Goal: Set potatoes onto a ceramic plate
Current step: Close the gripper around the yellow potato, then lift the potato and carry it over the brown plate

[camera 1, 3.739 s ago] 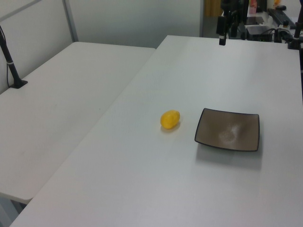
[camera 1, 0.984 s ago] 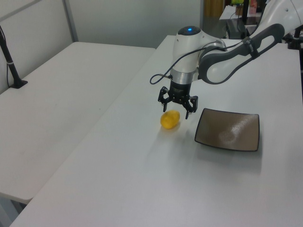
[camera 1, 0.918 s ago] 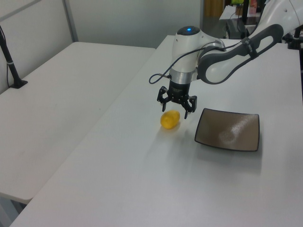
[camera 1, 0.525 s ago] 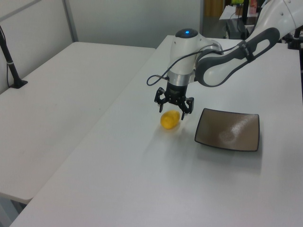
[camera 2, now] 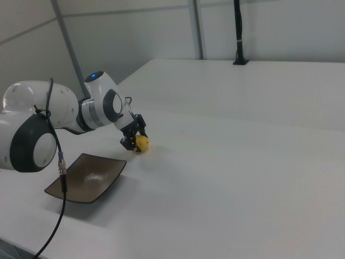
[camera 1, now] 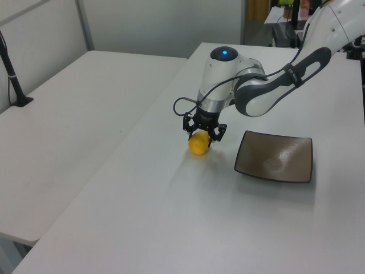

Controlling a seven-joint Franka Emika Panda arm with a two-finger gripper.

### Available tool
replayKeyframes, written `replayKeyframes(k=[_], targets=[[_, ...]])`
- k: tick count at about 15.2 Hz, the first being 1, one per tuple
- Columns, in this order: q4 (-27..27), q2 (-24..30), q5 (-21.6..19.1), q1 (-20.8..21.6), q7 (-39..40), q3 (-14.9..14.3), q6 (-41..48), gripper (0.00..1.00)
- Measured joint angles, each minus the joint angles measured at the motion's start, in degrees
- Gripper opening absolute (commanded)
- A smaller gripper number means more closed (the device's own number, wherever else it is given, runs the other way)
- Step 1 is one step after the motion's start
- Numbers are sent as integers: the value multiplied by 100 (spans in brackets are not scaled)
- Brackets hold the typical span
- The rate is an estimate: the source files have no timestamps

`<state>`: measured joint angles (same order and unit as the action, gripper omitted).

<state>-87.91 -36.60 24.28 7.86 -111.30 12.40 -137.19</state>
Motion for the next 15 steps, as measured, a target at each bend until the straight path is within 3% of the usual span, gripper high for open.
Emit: replayKeyframes(k=[9, 15], targets=[[71, 13, 77, -119, 14, 167, -1, 45], [6, 384, 108, -327, 201, 347, -1, 47]])
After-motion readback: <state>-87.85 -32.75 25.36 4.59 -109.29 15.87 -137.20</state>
